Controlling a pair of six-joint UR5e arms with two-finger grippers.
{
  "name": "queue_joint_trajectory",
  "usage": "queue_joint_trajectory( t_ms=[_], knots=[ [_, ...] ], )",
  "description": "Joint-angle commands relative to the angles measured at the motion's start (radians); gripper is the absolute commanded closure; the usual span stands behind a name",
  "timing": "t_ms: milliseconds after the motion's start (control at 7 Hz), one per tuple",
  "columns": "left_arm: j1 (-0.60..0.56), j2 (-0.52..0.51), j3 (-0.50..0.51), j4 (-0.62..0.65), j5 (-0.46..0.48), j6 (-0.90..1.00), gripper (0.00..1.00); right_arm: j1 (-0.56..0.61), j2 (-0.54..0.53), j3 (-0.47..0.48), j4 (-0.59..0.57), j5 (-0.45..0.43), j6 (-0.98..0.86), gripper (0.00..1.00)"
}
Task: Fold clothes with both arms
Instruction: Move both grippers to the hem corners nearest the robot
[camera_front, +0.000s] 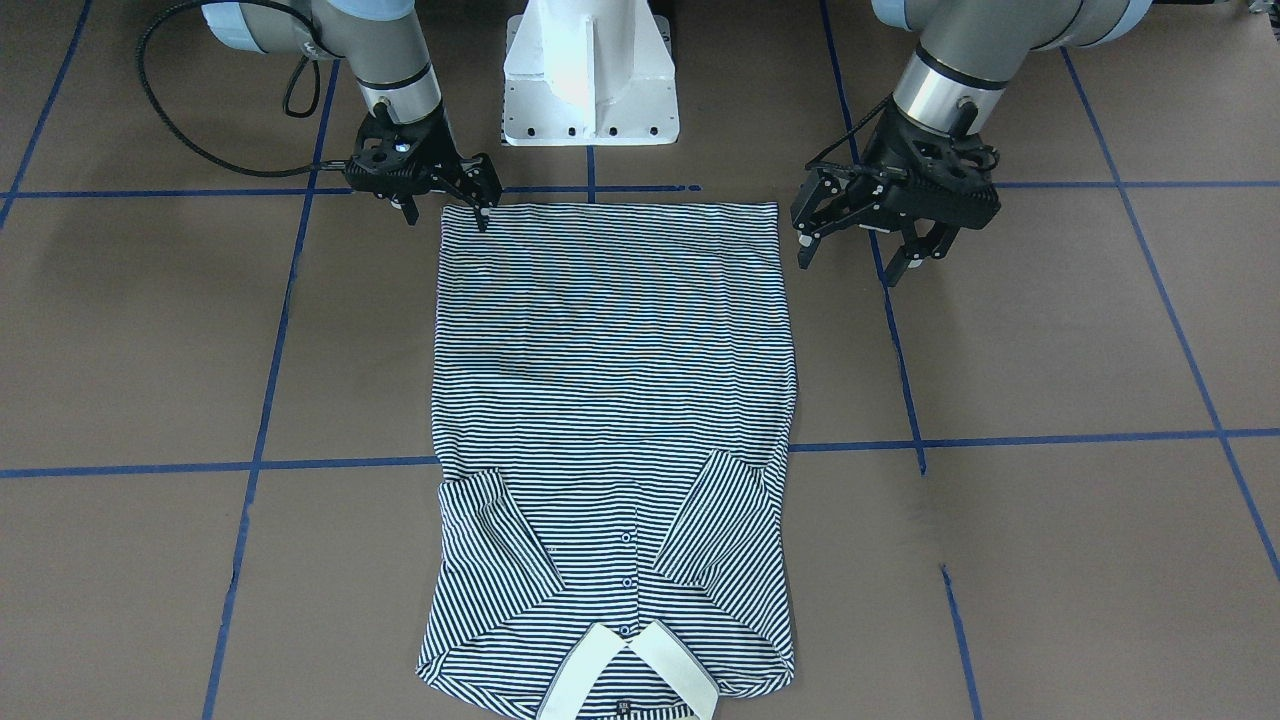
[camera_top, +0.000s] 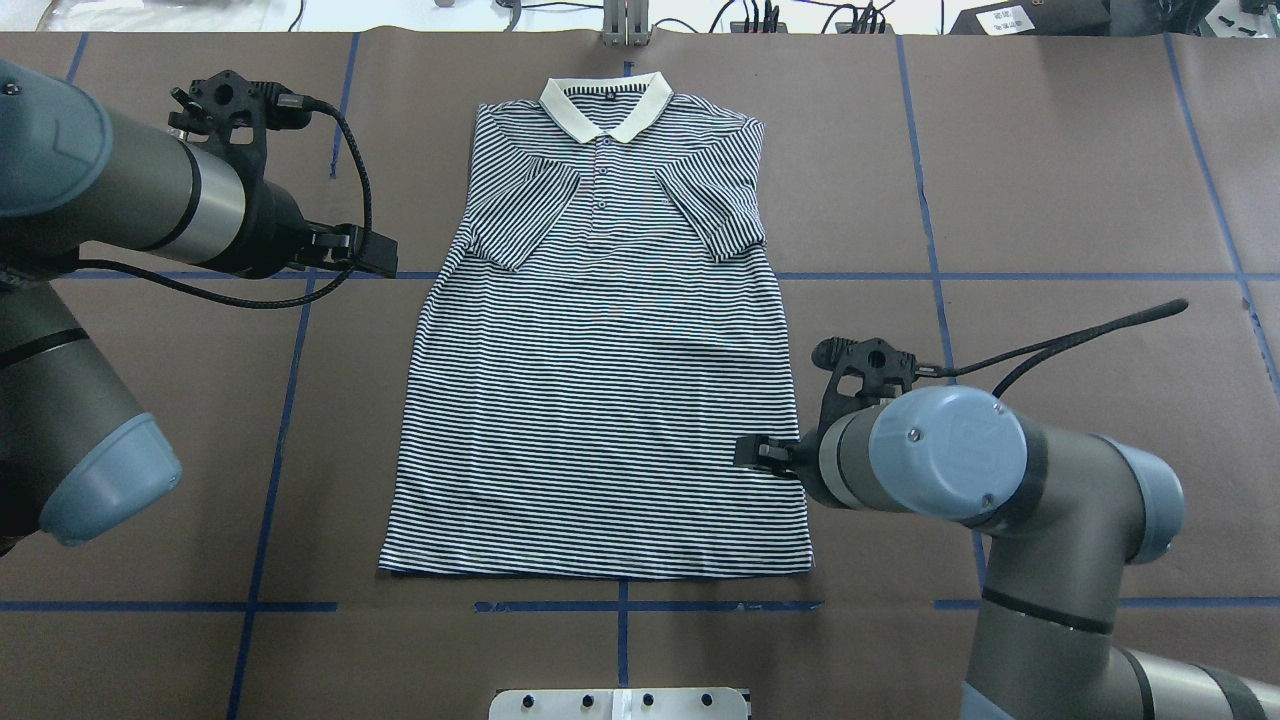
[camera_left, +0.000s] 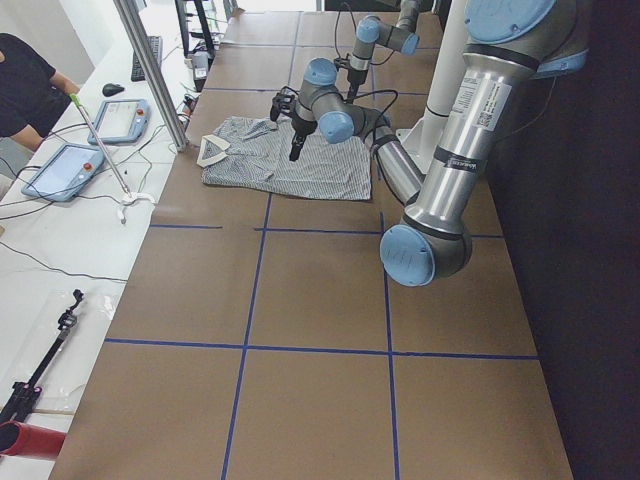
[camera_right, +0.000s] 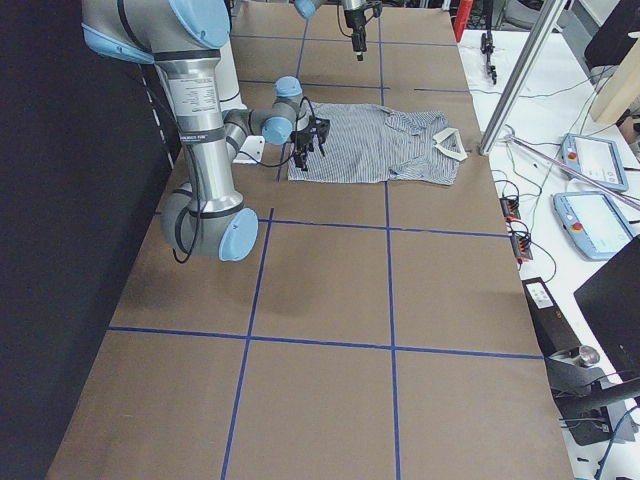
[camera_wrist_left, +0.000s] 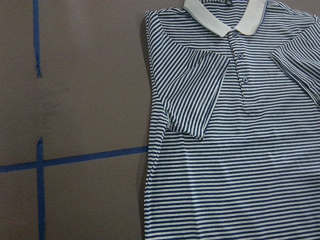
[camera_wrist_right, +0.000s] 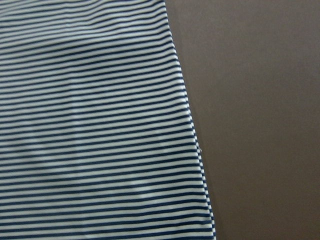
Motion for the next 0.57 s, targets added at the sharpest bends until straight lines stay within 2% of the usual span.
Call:
queue_joint_trajectory(
  t_ms=[0,429],
  knots=[
    [0.002,-0.006,-0.005,0.001,0.001,-0.002,0.0,-0.073,0.004,-0.055,0.0,-0.021,0.007,0.0],
    [-0.001,-0.016,-0.013,0.002,-0.001,-0.002,0.0,-0.087,0.003,-0.073,-0.001,-0.017,0.017,0.01]
  ],
)
